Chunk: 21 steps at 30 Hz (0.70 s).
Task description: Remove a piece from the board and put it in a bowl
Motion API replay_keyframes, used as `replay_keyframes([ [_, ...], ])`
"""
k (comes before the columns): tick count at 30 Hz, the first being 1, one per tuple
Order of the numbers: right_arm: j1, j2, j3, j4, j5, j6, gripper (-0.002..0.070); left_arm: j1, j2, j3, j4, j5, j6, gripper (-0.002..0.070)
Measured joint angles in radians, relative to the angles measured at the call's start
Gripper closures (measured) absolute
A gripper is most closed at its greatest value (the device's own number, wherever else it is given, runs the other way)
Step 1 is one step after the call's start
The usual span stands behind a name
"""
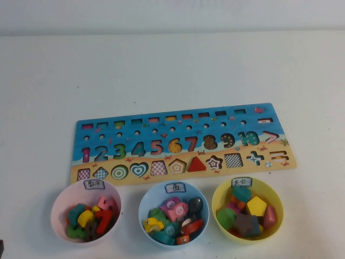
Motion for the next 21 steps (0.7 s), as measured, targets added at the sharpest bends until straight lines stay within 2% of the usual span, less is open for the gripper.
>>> replay_keyframes([
  [6,0.0,-0.141,0.0,0.015,0.113,0.002,0.0694,0.0,0.0,0.0,0.0,0.0,0.0,0.0675],
  [18,0.0,-0.146,0.0,0.046,0.169,-0.001,0.0694,0.0,0.0,0.0,0.0,0.002,0.0,0.0676],
  [21,0.0,-0.146,0.0,0.102,0.169,-0.106,0.0694,0.0,0.0,0.0,0.0,0.002,0.0,0.0676],
])
